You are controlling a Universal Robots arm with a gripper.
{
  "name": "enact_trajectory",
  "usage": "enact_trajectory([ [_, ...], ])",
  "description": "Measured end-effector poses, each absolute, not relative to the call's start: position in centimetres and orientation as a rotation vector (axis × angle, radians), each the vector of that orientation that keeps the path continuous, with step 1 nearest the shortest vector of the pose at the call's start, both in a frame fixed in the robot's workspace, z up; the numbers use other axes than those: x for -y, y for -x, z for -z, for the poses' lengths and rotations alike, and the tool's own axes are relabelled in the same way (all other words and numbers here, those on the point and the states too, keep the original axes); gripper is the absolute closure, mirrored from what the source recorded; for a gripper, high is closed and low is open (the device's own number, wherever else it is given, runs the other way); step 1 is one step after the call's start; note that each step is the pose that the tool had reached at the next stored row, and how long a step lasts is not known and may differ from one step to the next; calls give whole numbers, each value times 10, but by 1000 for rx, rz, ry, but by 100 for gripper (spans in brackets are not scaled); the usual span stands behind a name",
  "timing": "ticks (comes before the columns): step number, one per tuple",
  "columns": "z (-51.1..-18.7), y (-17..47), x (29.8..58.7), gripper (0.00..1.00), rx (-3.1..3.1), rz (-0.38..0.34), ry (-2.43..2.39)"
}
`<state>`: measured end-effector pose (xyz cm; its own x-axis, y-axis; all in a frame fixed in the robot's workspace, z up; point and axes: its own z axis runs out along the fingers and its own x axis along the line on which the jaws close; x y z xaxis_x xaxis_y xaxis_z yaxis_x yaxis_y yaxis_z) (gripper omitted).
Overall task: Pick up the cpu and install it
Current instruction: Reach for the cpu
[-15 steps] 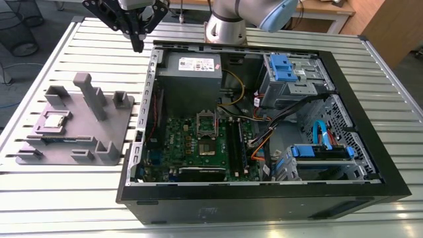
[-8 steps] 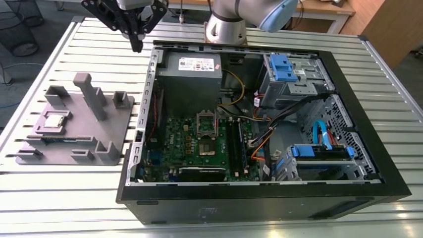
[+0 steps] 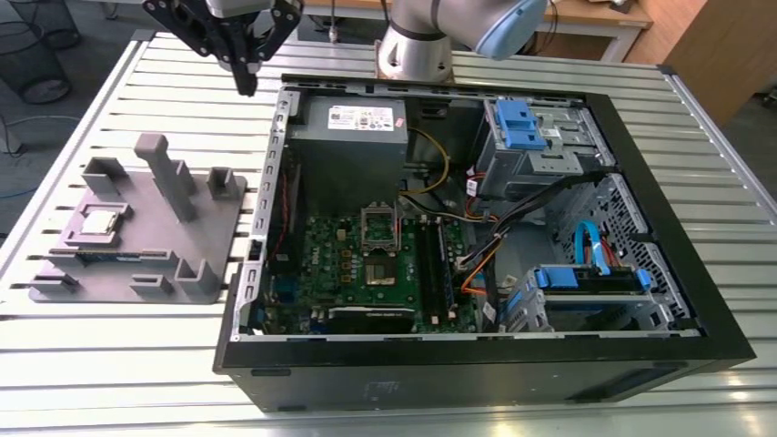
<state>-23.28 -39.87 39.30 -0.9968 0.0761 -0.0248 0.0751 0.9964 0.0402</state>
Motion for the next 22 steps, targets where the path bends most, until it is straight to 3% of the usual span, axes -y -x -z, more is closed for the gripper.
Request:
enact_trajectory([
  [22, -393, 250, 399, 89, -3112, -61, -118],
])
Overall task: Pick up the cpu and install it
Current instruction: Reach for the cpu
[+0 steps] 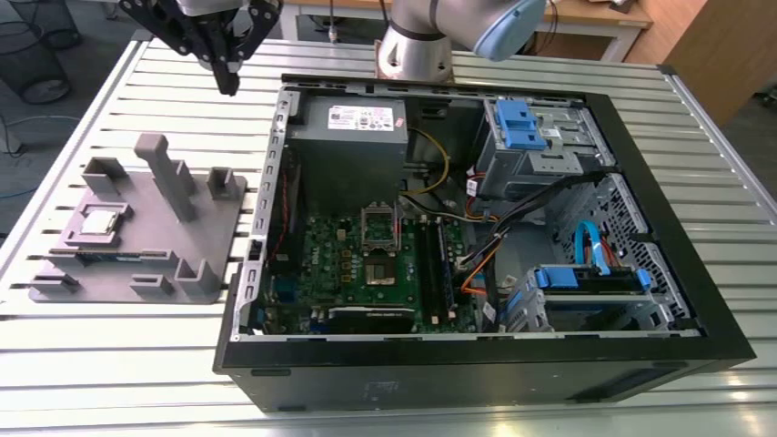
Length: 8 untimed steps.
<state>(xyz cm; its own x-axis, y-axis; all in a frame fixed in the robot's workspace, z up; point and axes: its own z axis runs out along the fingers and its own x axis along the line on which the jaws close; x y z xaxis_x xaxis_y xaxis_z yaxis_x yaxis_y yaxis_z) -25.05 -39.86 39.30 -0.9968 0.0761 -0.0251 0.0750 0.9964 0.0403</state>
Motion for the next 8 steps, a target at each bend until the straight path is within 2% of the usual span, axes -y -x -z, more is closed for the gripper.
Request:
enact_trajectory([
  [8, -393, 258, 399, 89, -3112, -61, -118],
])
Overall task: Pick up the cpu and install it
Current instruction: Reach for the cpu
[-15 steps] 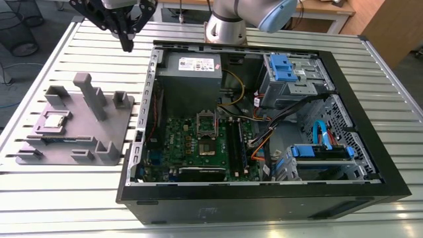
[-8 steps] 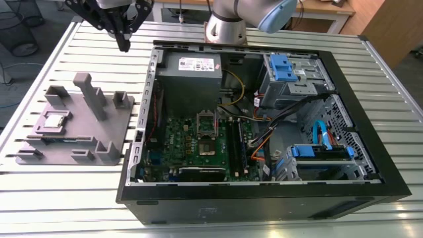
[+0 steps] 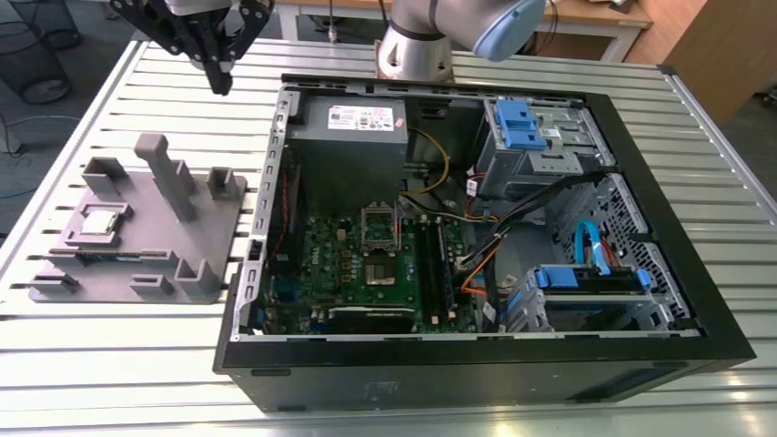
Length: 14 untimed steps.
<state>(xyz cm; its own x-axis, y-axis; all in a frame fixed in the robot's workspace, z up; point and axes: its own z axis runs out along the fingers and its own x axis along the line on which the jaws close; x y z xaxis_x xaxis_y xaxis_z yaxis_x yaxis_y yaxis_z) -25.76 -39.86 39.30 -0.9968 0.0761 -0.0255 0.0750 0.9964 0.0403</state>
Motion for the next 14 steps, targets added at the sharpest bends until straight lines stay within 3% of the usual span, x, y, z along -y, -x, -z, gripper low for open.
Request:
enact_trajectory([
  [14, -393, 270, 399, 89, -3111, -61, -118],
])
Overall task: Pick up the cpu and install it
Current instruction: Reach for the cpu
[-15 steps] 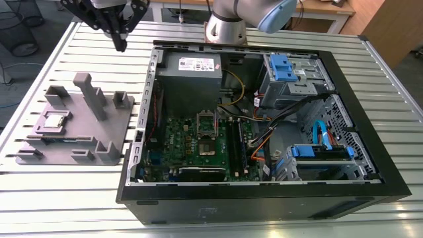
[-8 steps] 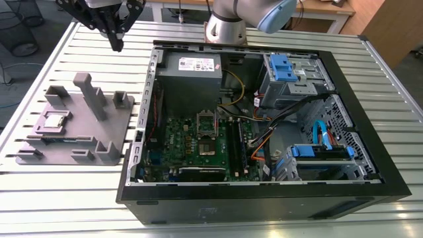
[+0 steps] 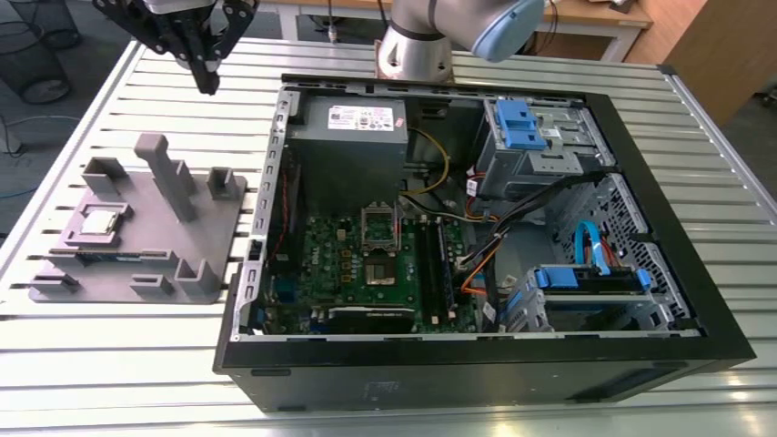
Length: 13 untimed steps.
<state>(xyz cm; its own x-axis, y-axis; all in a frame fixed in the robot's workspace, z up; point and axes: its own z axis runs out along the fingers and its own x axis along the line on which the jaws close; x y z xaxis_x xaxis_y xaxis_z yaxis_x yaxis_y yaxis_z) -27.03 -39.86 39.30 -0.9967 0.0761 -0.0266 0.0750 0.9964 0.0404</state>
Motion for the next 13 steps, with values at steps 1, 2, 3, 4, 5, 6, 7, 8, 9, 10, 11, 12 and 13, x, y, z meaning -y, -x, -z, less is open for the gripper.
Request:
enact_trajectory([
  [1, -393, 271, 399, 89, -3111, -61, -118],
  [2, -393, 272, 399, 89, -3111, -61, -118],
  [3, -393, 273, 399, 89, -3111, -61, -118],
  [4, -393, 273, 399, 89, -3110, -61, -118],
  [5, -393, 274, 399, 89, -3110, -61, -118],
  [6, -393, 275, 399, 89, -3110, -61, -118],
  [7, -393, 276, 399, 89, -3110, -61, -118],
  [8, -393, 276, 399, 89, -3110, -61, -118],
  [9, -393, 277, 399, 89, -3110, -61, -118],
  [10, -393, 278, 399, 89, -3110, -61, -118],
  [11, -393, 279, 399, 89, -3110, -61, -118],
  [12, -393, 280, 399, 89, -3110, -61, -118],
  [13, -393, 280, 399, 89, -3110, -61, -118],
])
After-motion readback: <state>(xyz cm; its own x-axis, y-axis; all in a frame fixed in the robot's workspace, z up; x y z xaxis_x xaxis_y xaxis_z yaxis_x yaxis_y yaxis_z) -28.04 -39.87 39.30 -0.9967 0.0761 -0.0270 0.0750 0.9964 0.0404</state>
